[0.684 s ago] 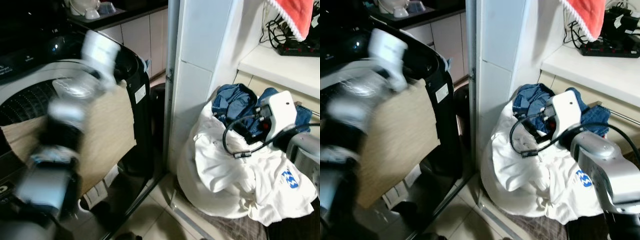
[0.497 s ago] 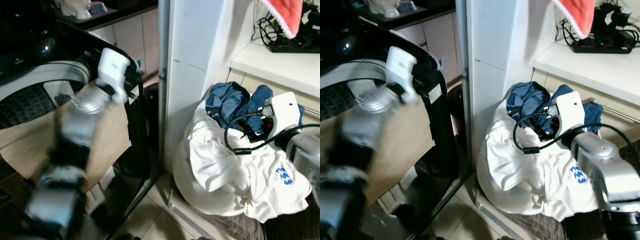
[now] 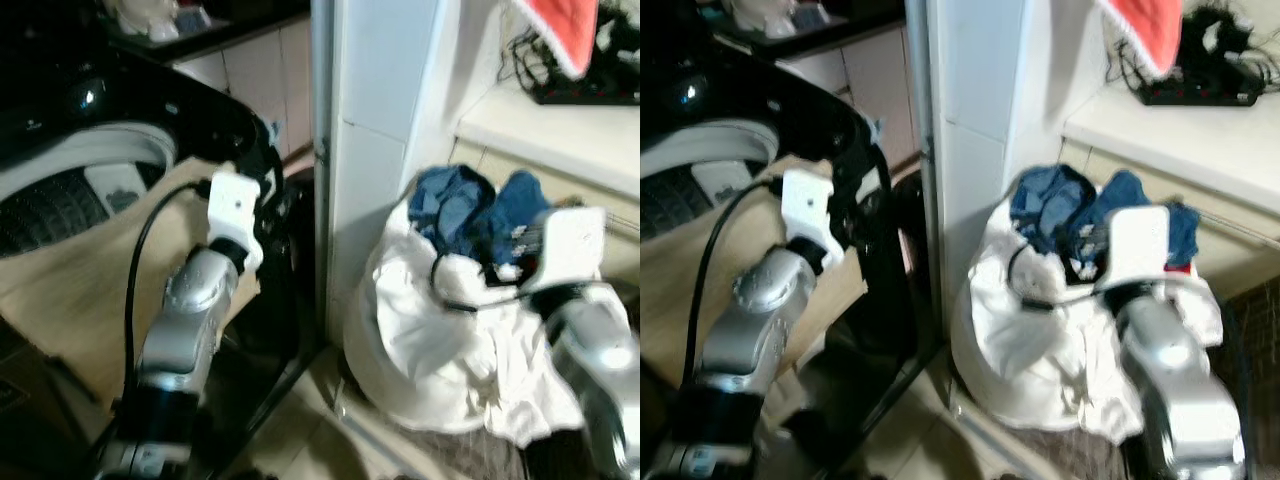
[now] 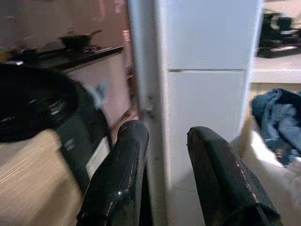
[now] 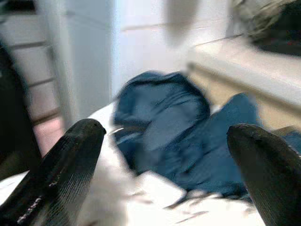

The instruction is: Clothes washing

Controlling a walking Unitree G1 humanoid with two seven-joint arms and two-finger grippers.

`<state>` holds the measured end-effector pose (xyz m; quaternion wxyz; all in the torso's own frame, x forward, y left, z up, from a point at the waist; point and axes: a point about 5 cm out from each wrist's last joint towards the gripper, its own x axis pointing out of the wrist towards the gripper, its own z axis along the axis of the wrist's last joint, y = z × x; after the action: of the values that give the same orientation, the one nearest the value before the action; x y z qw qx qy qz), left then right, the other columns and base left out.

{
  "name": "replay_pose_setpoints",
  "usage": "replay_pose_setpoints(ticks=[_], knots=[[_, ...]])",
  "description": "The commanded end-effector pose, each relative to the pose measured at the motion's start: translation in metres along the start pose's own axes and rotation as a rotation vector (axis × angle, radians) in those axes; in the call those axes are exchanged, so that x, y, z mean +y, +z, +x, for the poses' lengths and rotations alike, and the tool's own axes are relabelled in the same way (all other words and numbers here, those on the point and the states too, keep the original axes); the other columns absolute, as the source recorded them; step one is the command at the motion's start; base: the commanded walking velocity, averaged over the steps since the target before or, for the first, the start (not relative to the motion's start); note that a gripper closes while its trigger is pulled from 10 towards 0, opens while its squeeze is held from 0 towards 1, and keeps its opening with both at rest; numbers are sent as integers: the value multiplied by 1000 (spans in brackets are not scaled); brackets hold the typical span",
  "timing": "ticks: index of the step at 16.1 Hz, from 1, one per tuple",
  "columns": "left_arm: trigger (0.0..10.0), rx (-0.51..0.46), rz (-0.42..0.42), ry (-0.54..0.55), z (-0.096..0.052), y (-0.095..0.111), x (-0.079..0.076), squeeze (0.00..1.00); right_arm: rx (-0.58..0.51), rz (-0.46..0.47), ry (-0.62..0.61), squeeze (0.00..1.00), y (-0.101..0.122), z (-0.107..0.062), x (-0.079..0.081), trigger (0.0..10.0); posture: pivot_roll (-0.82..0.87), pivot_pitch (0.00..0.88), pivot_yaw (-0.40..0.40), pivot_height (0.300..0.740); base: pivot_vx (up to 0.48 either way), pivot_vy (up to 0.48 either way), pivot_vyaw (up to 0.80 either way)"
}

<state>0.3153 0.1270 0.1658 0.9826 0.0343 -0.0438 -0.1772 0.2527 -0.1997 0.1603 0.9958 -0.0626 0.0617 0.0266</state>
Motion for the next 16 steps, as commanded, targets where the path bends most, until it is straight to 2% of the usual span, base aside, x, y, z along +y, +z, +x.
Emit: replay_pose_setpoints(ticks=[1,3,4,6,12,16], knots=[[10000,-16,5,23,0,9,-1,0,-27,14,49,0,4,-1,11,10000,-196,5,37,740,0,0,800],[10000,-15,0,30,0,11,-1,0,-45,1,87,0,3,-2,21,10000,-198,5,41,740,0,0,800],[10000,-10,12,25,0,11,-1,0,-39,21,84,0,1,-4,23,10000,-197,3,43,740,0,0,0],[10000,7,-10,12,0,10,-3,0,-29,6,75,0,-2,-5,22,10000,-200,6,44,740,0,0,0],[10000,55,-35,-33,1,3,-11,0,-12,47,19,0,-4,-5,15,10000,-202,13,48,740,0,0,0],[10000,69,-35,-34,-2,0,-12,0,-5,-7,21,0,-5,-4,22,10000,-204,19,39,740,0,0,0]])
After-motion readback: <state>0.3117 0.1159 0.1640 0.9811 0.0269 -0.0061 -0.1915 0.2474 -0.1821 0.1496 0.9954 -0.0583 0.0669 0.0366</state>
